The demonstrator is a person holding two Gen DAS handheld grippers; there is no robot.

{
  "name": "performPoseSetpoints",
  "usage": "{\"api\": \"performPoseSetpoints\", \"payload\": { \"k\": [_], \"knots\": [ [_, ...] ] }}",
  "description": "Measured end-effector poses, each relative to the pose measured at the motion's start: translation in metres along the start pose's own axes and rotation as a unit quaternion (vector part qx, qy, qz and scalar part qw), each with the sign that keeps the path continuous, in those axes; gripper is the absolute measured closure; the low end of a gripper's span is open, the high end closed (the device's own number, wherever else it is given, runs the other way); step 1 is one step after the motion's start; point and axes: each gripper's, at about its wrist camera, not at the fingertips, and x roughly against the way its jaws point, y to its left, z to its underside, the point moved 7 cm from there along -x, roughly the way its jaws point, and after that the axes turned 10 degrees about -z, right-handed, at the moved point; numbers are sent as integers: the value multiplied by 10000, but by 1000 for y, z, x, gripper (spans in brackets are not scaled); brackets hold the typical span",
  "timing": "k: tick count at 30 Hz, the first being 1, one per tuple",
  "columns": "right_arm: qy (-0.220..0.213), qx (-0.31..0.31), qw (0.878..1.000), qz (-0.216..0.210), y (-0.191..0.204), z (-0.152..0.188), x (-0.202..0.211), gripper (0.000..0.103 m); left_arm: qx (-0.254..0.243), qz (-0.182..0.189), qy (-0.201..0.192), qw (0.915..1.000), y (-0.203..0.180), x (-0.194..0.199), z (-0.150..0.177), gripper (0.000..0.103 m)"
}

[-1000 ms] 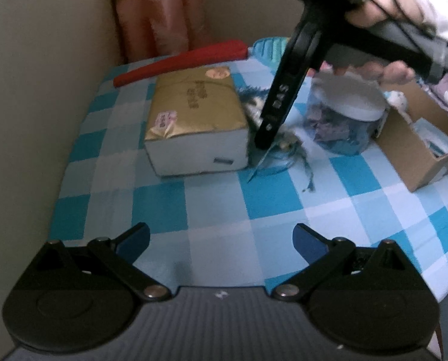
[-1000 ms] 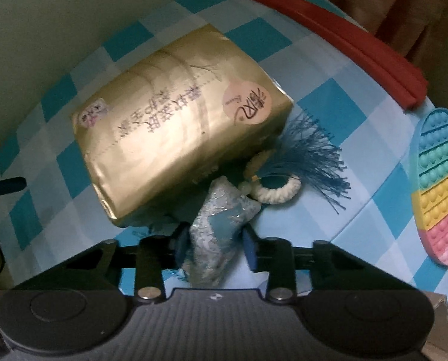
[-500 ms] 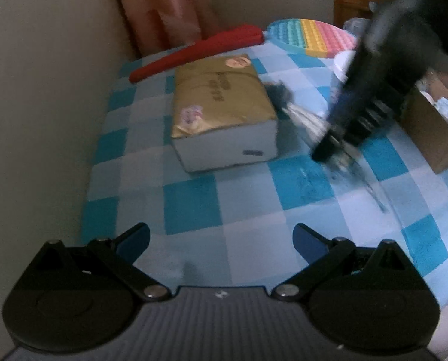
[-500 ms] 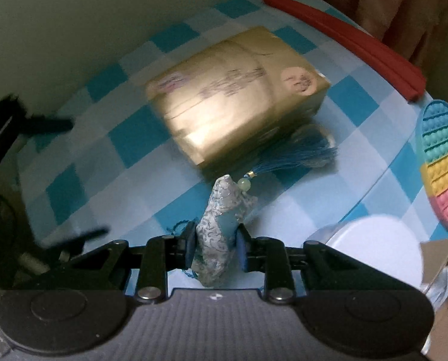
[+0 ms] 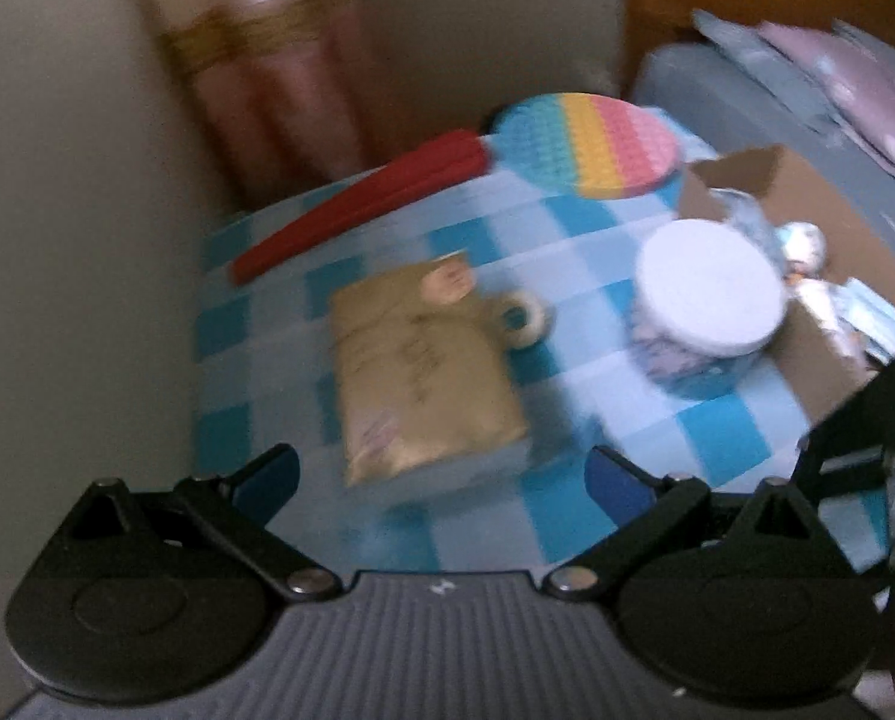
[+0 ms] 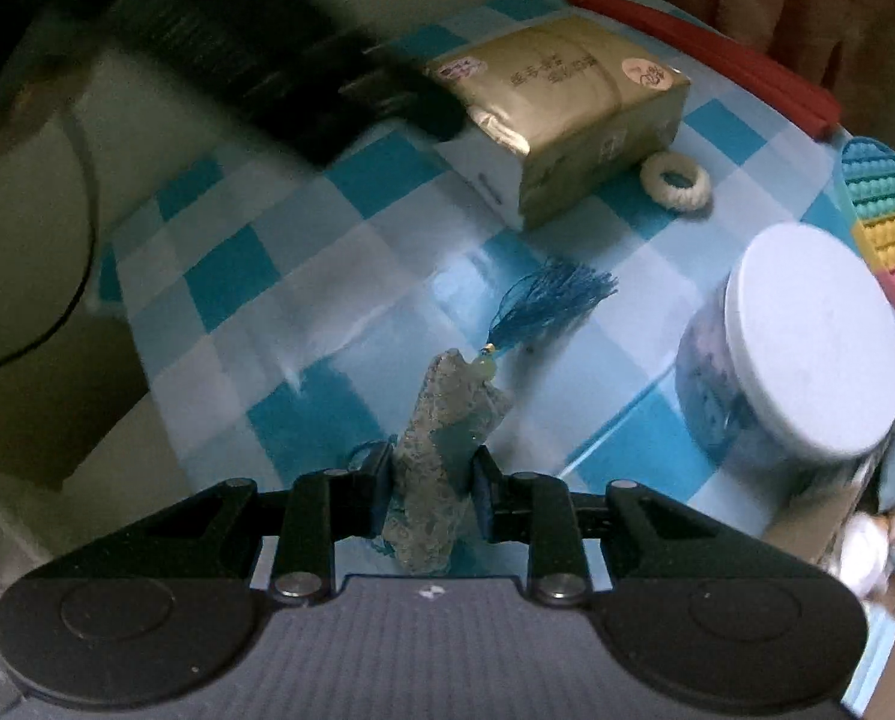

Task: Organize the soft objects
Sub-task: 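Grasp the cream rope ring with the left gripper while the right holds the sachet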

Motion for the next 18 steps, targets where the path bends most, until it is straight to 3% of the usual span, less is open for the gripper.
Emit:
{"api": "performPoseSetpoints", "payload": {
  "k": [5,13,18],
  "knots": [
    [-162,42,9999,3,3,13,4,72,-496,464,42,9977,-26,-9,-39,2],
    [-343,-120,9993,-18,-11,23,8,72,-816,541,249,9949,-47,-43,-97,6],
    [-429,-252,9987,-51,-19,24,10,72,-1525,579,178,9864,-62,-60,-114,8]
  ]
}}
